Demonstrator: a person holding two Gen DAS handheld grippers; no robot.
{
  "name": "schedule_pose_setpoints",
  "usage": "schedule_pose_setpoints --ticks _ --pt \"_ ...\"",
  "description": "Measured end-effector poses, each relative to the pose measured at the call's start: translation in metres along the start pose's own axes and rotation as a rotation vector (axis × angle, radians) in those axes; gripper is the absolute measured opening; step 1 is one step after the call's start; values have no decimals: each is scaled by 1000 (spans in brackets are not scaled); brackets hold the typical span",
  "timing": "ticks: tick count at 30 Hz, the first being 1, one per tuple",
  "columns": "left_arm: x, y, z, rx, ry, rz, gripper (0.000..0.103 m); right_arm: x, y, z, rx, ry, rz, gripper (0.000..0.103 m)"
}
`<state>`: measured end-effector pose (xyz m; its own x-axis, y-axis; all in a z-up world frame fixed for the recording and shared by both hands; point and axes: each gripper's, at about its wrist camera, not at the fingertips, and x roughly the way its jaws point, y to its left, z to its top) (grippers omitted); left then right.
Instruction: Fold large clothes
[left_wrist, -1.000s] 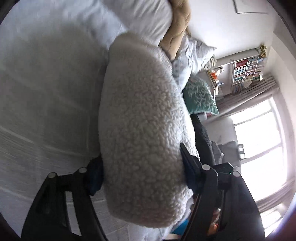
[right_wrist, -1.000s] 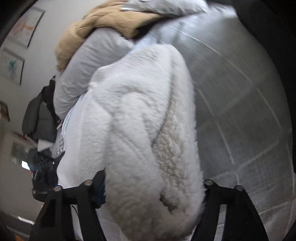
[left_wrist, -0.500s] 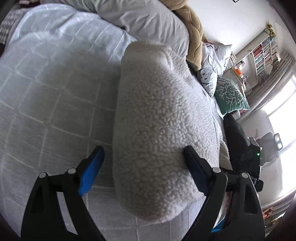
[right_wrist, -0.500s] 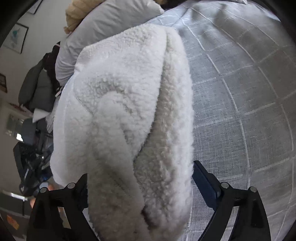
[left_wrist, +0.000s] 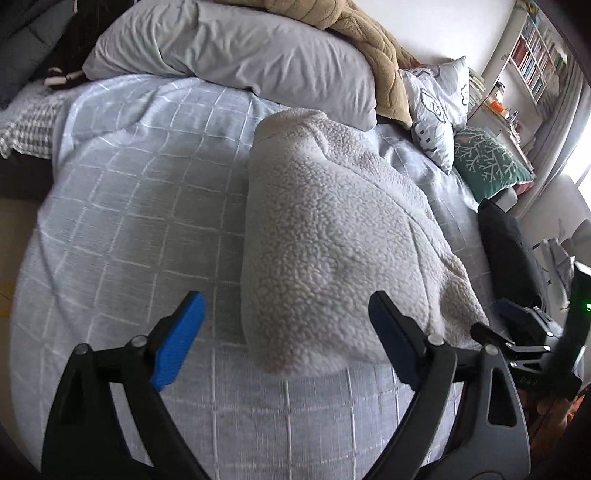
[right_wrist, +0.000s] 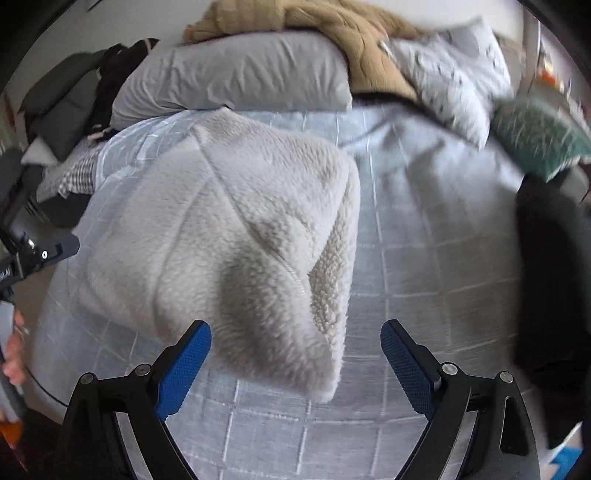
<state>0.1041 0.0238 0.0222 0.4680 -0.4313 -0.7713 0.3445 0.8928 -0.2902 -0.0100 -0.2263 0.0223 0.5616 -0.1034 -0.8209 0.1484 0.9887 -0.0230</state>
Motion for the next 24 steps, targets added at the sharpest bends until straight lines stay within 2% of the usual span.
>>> schedule_pose_setpoints --ticks 2,5,12,16,24 --pt "-9 -5 -6 4 -8 29 97 -10 7 1 -17 -37 -29 95" --pt "-18 -15 -17 16 -2 78 98 -24 10 2 -17 -68 -51 95" --pt "-20 -44 -47 91 33 188 102 -33 13 -11 39 -82 -76 99" --pt "-16 -52 -57 125 -2 302 102 -33 14 -17 53 -78 -91 99" --pt "-1 -53 -63 145 14 332 102 -19 12 -21 87 -51 -113 99"
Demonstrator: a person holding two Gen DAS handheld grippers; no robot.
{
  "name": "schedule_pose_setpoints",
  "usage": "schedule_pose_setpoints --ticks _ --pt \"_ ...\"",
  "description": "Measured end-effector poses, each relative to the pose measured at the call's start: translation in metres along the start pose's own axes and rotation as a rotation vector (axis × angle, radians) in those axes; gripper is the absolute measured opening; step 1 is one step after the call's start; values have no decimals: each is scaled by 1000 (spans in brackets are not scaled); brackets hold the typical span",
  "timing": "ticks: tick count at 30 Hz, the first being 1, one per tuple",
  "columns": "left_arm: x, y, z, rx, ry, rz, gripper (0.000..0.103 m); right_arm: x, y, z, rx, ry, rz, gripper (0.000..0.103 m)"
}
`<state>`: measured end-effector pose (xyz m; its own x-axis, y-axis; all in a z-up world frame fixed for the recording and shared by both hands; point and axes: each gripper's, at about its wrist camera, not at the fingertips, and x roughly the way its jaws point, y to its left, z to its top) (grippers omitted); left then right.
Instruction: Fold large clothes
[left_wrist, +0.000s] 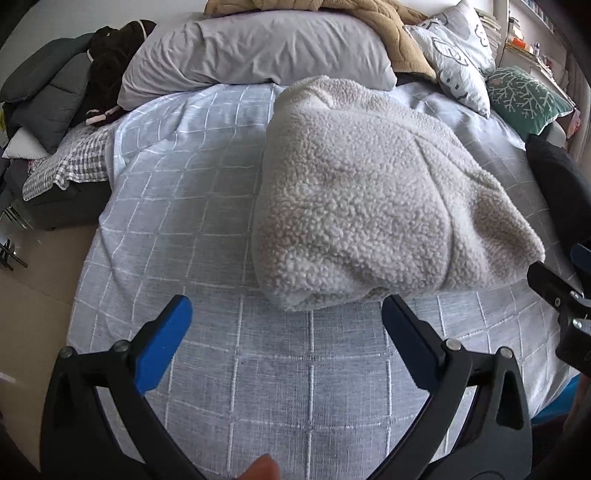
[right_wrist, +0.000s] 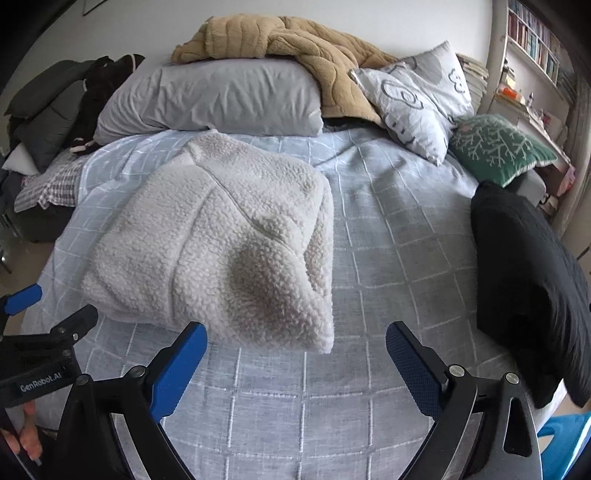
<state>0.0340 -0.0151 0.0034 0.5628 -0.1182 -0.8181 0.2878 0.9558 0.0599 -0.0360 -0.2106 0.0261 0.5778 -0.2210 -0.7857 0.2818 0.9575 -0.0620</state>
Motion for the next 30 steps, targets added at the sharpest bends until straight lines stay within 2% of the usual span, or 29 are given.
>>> schedule_pose_setpoints --ticks 5,14,30 --pt "4 -1 1 -16 20 -19 102 10 -1 0 22 29 -2 99" --pt "2 -5 -1 -7 22 -32 102 16 7 -1 -11 53 -24 99" --pt "4 -12 -4 11 35 -33 102 22 9 -7 -29 85 -29 99"
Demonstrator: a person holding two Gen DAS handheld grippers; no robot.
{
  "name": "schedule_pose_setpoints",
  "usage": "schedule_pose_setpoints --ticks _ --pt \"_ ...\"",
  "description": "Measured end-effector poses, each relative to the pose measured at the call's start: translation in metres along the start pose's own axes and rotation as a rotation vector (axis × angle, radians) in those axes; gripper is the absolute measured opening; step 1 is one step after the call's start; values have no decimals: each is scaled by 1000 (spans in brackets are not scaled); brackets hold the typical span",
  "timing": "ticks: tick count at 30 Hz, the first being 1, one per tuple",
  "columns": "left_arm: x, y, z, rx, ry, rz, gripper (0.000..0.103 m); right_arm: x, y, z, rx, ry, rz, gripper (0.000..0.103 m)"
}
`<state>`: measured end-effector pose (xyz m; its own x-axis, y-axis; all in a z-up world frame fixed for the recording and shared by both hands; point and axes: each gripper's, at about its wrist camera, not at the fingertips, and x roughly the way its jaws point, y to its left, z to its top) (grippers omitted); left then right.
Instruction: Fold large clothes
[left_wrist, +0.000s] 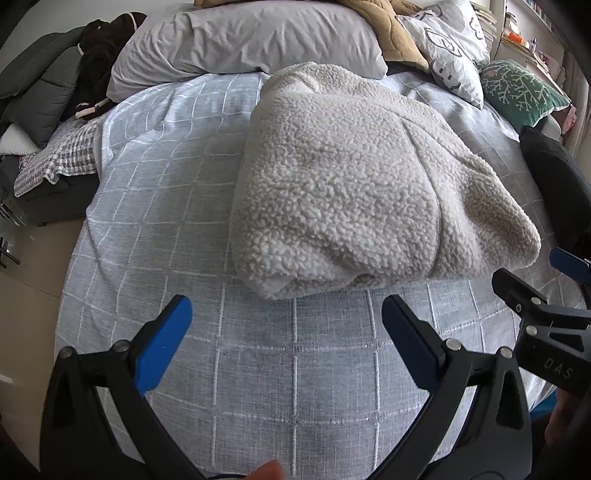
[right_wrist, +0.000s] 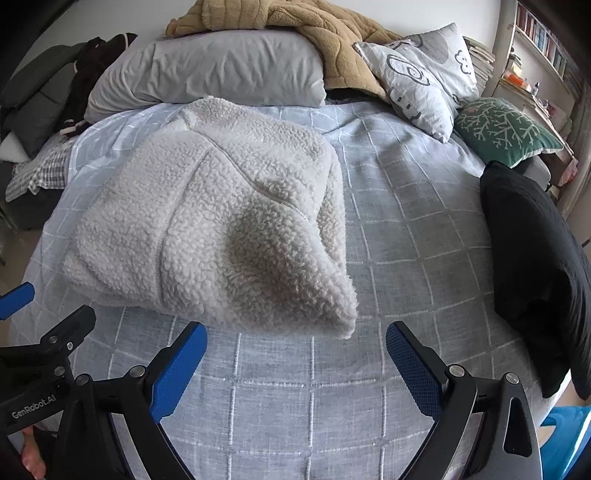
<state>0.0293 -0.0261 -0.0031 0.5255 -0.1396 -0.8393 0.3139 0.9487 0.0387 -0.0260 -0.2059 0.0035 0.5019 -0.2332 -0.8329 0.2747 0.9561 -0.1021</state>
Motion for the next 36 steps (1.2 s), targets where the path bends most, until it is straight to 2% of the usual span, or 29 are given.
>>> schedule_pose_setpoints --ticks 36 --pt "1 -2 -2 0 4 3 102 -4 -1 0 14 -7 38 99"
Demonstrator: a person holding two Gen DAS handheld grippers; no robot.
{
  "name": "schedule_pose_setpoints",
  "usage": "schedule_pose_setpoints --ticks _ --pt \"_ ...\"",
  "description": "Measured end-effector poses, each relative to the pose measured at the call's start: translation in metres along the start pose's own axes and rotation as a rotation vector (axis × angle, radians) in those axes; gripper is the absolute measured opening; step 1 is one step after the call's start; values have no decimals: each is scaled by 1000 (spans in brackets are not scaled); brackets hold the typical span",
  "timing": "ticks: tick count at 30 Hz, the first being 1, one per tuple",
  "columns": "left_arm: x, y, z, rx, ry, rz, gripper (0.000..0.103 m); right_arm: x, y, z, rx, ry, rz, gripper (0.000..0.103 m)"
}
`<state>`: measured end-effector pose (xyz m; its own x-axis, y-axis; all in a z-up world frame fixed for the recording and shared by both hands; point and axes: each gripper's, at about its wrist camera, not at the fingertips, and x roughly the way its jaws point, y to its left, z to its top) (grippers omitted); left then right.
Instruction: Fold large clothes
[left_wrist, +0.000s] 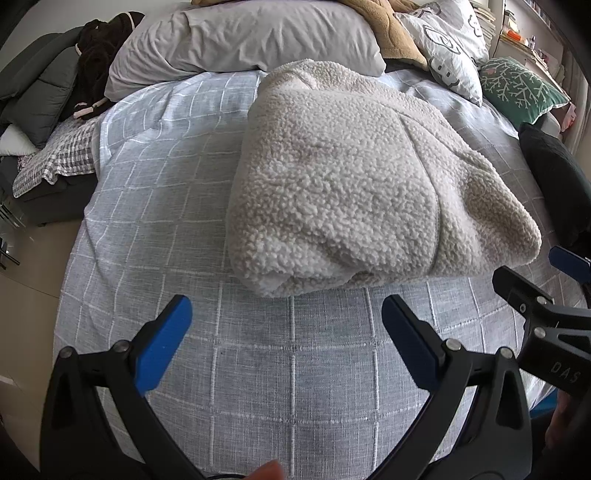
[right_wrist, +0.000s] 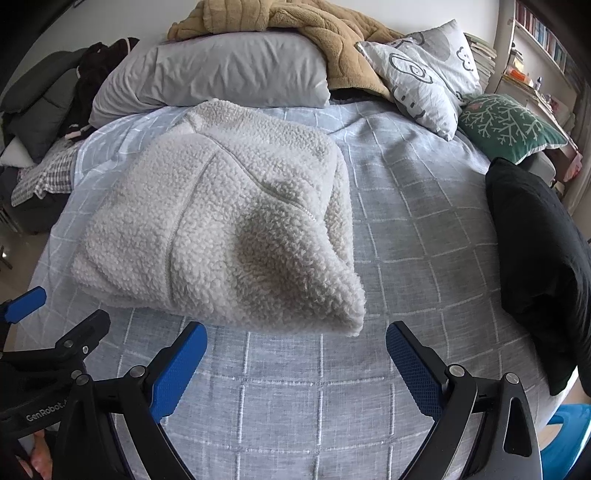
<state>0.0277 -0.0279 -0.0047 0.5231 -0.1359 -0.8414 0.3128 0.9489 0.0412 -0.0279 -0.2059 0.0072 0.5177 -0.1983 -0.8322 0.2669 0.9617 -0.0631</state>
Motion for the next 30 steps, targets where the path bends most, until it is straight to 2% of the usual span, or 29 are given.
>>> schedule_pose_setpoints --ticks 30 --pt "0 0 0 1 0 -1 102 2 1 -1 -3 4 0 99"
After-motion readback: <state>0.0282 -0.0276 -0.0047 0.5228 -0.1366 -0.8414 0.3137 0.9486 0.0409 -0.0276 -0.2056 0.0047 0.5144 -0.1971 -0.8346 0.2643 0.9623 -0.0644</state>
